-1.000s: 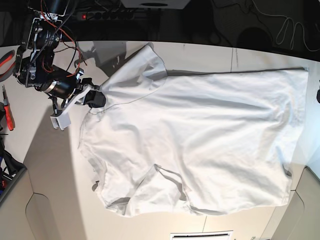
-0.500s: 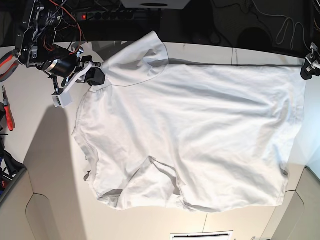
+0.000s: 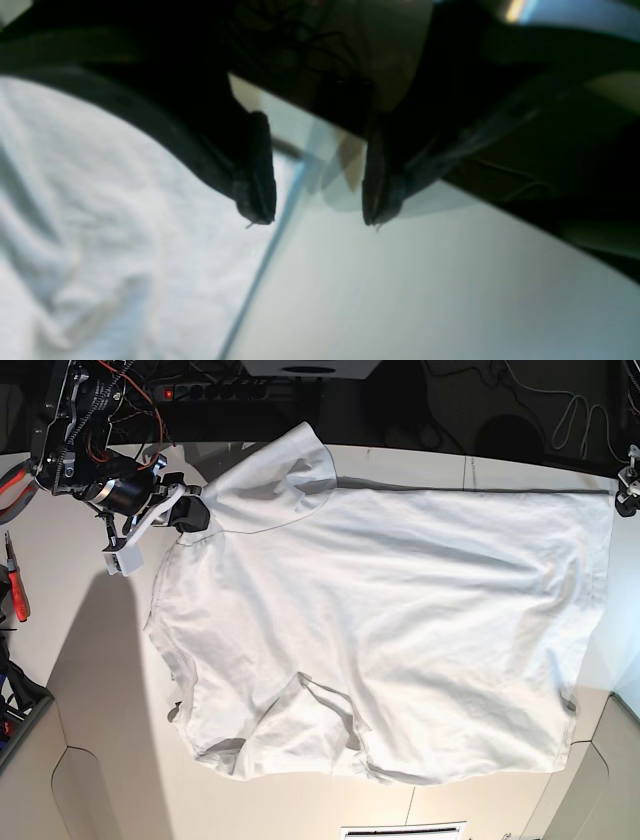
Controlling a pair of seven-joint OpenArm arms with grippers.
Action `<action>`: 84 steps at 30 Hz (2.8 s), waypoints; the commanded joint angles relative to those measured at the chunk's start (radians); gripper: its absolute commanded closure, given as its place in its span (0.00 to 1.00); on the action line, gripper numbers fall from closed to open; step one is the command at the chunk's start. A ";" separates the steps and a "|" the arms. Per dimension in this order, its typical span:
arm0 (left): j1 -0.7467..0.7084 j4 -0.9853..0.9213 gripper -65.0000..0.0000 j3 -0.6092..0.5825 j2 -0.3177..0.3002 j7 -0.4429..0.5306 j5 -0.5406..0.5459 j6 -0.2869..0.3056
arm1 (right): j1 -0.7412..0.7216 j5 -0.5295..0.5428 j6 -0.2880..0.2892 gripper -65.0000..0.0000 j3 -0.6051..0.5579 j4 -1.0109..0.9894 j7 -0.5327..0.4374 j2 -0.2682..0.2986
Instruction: Layout the t-shirt on the table in an organized manner, then fold the t-shirt properly
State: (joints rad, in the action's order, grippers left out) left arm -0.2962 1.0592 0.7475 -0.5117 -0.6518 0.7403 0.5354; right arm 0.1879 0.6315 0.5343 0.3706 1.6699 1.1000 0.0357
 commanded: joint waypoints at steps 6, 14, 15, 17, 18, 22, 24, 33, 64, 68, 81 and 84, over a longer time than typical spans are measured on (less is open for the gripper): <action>0.000 0.013 0.51 0.006 0.025 -0.040 0.090 0.061 | -0.008 0.019 0.005 1.00 0.000 0.018 -0.019 0.006; 0.000 0.013 0.64 0.006 0.029 -0.109 0.218 0.113 | -0.008 0.020 0.005 1.00 0.000 0.018 -0.019 0.006; 0.000 0.013 0.76 0.006 0.029 -0.102 0.222 0.113 | -0.007 0.020 0.005 1.00 0.000 0.018 -0.019 0.006; 0.000 0.013 1.00 0.007 0.029 -0.080 0.222 0.113 | -0.007 0.023 0.004 1.00 0.000 0.018 -0.018 0.006; 0.000 0.013 1.00 0.007 0.029 -0.075 0.222 0.113 | -0.007 0.024 0.004 1.00 0.000 0.018 -0.017 0.006; 0.000 0.013 1.00 0.051 0.029 -0.070 0.222 0.115 | -0.003 0.023 0.004 1.00 0.001 0.034 0.004 0.010; -0.001 0.013 1.00 0.101 0.029 -0.073 0.221 0.148 | 0.011 0.022 0.004 1.00 0.001 0.062 0.004 0.019; -0.008 0.013 1.00 0.242 0.013 -0.209 0.315 0.163 | 0.138 0.019 0.004 1.00 0.002 0.222 0.003 0.031; 0.270 0.014 1.00 -0.093 -0.012 -0.002 0.077 0.126 | -0.092 -0.170 -0.011 1.00 -0.059 0.058 -0.228 0.000; 0.348 0.014 1.00 -0.152 -0.013 0.010 -0.005 0.092 | -0.205 -0.192 -0.011 1.00 -0.119 -0.116 -0.292 0.000; 0.379 0.014 1.00 -0.166 -0.013 0.119 -0.193 -0.001 | -0.361 -0.381 -0.101 1.00 -0.182 -0.181 -0.314 0.000; 0.379 0.014 1.00 -0.166 -0.013 0.133 -0.209 -0.002 | -0.362 -0.407 -0.131 1.00 -0.182 -0.187 -0.320 0.000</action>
State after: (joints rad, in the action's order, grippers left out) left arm 0.0669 1.0580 0.5751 -0.4961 -0.5472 0.5243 0.5388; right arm -0.1524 0.2188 0.4076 0.1875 1.4662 0.8078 0.0326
